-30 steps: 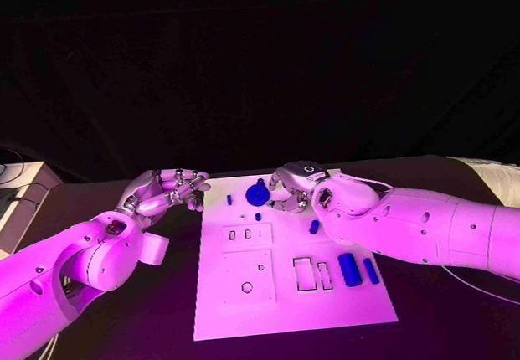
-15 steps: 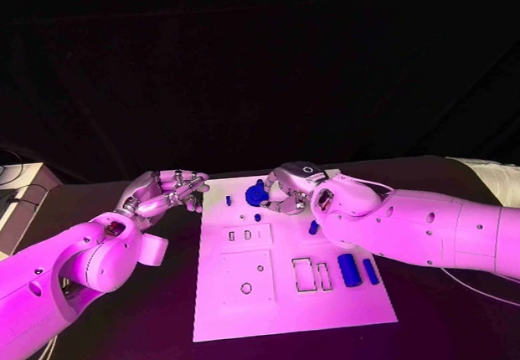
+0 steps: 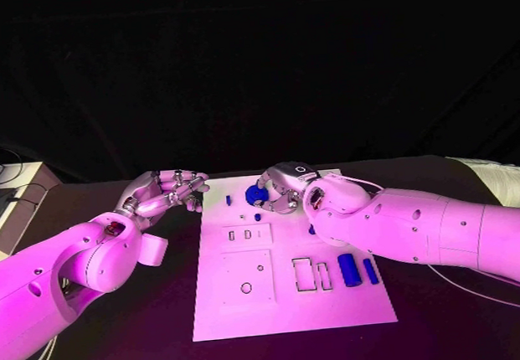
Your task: Assemble the parts on the task board
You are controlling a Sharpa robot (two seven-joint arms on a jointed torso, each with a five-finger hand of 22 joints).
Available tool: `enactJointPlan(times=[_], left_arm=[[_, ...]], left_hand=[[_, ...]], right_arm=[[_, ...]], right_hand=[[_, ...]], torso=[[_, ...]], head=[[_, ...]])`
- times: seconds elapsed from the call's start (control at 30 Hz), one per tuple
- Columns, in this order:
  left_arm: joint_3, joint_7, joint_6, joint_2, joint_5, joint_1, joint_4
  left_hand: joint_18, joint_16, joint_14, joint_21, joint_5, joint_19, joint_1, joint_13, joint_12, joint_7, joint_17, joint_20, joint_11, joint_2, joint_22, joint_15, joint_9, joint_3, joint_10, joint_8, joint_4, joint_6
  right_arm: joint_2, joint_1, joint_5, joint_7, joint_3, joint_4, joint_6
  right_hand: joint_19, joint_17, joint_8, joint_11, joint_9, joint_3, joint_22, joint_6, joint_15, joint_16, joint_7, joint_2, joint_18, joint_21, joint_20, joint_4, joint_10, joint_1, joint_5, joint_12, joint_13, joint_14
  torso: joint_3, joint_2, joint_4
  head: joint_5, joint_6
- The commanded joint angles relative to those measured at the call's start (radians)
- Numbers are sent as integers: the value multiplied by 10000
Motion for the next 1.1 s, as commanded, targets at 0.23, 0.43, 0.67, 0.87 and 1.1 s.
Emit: enactJointPlan(times=[0.23,0.43,0.67,0.87,1.1], left_arm=[[9,44,171,45,-19,3,-12],[9,41,167,42,-19,3,-14],[9,42,158,26,-19,3,-24],[9,40,157,18,-19,1,-34],[9,54,155,10,-20,-5,-77]], left_hand=[[125,44,-52,55,4,-37,-4,9,39,33,-17,1,-14,38,9,5,8,48,-73,-66,8,-60],[125,44,-52,55,4,-37,-4,9,39,33,-17,1,-14,38,9,5,8,48,-73,-66,8,-60],[125,44,-52,55,4,-37,-4,9,39,33,-17,1,-14,38,9,5,8,48,-73,-66,8,-60],[125,44,-52,55,4,-37,-4,9,39,33,-17,1,-14,38,9,5,8,48,-73,-66,8,-60],[124,52,-60,76,2,-56,-14,16,42,35,-22,5,-12,40,21,8,17,59,-81,-69,7,-63]], right_arm=[[221,-1,168,-7,1,-246,708],[309,-8,208,-31,-1,-431,966],[237,-12,180,-140,-1,-459,1033],[107,-12,72,-159,-2,-317,532],[-290,-10,440,378,6,111,-1125]], right_hand=[[4,2634,-154,72,-182,-69,632,-461,97,43,29,6,-161,-22,121,-11,912,-72,-46,-25,2498,1028],[4,2634,-155,72,-177,-70,633,-445,98,43,29,8,-161,-21,122,-10,914,-73,-46,-24,2500,1028],[12,2634,-139,74,-121,-71,649,-279,100,43,29,26,-165,-7,126,-1,934,-89,-51,-5,2519,1028],[21,2634,-88,72,-86,-75,669,-90,103,43,24,55,-168,10,132,0,954,-126,-54,14,2538,1028],[51,2634,-45,73,-108,-37,727,53,103,43,29,7,-179,60,138,-83,1003,43,-45,60,2585,1028]], torso=[[-8,-4,-2],[3,-9,-14],[14,-13,-8],[30,-6,-20],[26,-13,-24]], head=[[-1,-2],[13,-15],[33,-22],[50,-11],[51,15]])
